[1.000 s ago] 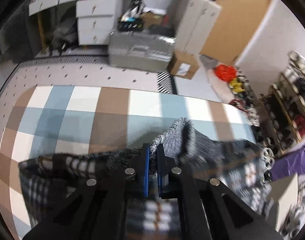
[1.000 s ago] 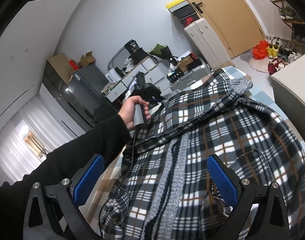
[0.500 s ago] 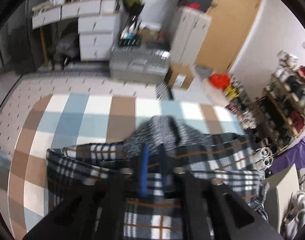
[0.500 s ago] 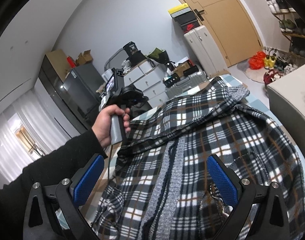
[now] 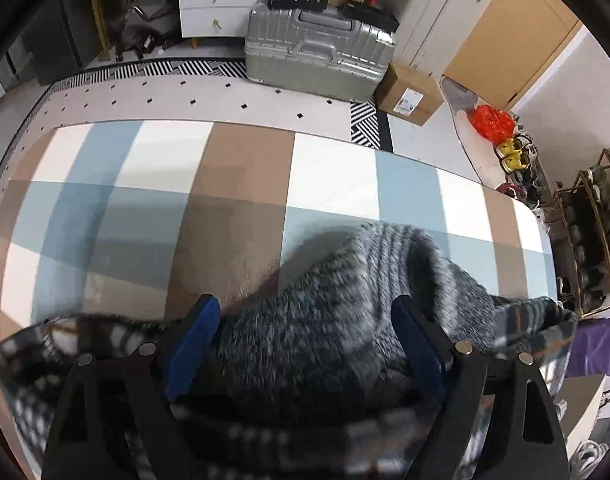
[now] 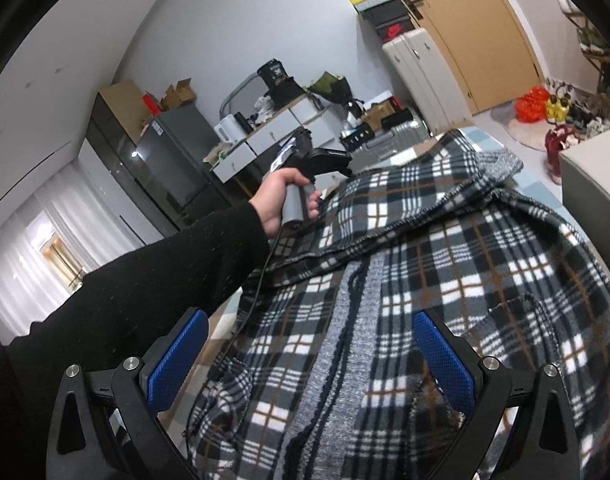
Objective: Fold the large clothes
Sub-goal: 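Lower the sleeve onto the shirt body with the left gripper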
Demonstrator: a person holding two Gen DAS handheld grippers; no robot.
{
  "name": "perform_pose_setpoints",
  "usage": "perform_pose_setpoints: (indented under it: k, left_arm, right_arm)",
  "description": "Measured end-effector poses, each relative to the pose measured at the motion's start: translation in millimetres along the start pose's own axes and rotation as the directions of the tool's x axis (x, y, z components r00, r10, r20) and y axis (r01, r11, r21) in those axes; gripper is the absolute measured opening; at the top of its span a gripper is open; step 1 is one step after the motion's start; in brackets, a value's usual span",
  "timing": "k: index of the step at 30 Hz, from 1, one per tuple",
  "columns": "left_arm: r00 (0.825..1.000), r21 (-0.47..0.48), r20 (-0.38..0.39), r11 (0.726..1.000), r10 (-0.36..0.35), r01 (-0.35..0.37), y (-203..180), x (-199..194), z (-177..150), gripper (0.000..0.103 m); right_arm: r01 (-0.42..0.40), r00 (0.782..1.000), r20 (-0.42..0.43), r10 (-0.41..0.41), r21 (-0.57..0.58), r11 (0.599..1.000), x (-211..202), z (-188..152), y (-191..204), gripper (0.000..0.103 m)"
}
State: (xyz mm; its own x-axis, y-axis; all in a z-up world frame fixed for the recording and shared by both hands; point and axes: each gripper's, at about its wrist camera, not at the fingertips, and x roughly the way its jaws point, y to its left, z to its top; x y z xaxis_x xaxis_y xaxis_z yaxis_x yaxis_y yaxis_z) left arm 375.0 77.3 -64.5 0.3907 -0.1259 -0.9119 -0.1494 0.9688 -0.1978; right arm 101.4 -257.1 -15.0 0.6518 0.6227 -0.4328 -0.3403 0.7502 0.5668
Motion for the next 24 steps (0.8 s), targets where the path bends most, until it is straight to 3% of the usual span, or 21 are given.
perform_pose_setpoints:
  k: [2, 3, 4, 6, 7, 9, 12, 15, 19, 21, 24]
  left_arm:
    - [1.0, -0.013, 0.02, 1.0, -0.023, 0.023, 5.1, -6.1, -3.4, 0.056]
    - [0.999, -0.015, 0.02, 0.999, -0.031, 0.031, 8.9, -6.1, -3.9, 0.024]
    - [1.0, -0.009, 0.019, 1.0, -0.022, 0.022, 10.2, -8.0, -5.9, 0.02]
    - [0.995, -0.048, 0.021, 0.994, -0.096, 0.097, 20.2, -16.2, -11.2, 0.006]
    - [0.991, -0.095, 0.019, 0.986, -0.133, 0.134, 28.4, -21.1, -15.1, 0.005]
    - [0.989, -0.097, 0.057, 0.985, -0.135, 0.141, 29.2, -35.0, -24.0, 0.005]
    - [0.977, 0.023, 0.156, 0.989, -0.147, 0.145, 12.1, -69.9, -45.4, 0.005]
    - [0.962, 0.098, 0.194, 0.979, -0.193, 0.177, 6.6, -96.3, -67.5, 0.005]
    - [0.957, 0.15, 0.182, 0.968, -0.228, 0.202, 10.4, -107.2, -88.4, 0.005]
    - [0.951, 0.118, 0.176, 0.964, -0.256, 0.237, 22.8, -105.9, -86.8, 0.005]
    - [0.945, 0.116, 0.176, 0.959, -0.275, 0.258, 32.0, -102.7, -76.2, 0.005]
  right_arm:
    - [0.003, 1.0, -0.005, -0.003, 0.015, 1.0, 0.4, 0.4, -5.9, 0.103]
    - [0.001, 1.0, -0.005, -0.001, 0.023, 1.0, -0.1, 0.2, -7.5, 0.103]
    - [-0.005, 1.0, -0.004, 0.005, 0.035, 0.999, -0.6, 0.5, -10.0, 0.103]
    - [-0.012, 1.0, -0.003, 0.012, 0.051, 0.999, -1.8, 1.0, -11.7, 0.103]
    - [-0.013, 1.0, -0.002, 0.014, 0.055, 0.998, -2.3, 1.1, -11.5, 0.103]
    - [-0.017, 1.0, 0.001, 0.017, 0.055, 0.998, -3.8, 1.1, -9.3, 0.103]
    - [-0.004, 1.0, 0.019, 0.004, 0.017, 1.0, -7.0, 1.0, -0.9, 0.103]
    - [0.021, 0.999, 0.033, -0.02, -0.033, 0.999, -7.8, 0.0, 7.6, 0.103]
    - [0.082, 0.995, 0.062, -0.078, -0.072, 0.994, -7.5, 0.4, 10.7, 0.103]
    - [0.168, 0.983, 0.09, -0.158, -0.109, 0.98, -7.3, 7.8, 12.2, 0.103]
    - [0.235, 0.969, 0.123, -0.216, -0.168, 0.957, -5.8, 41.4, 18.8, 0.103]
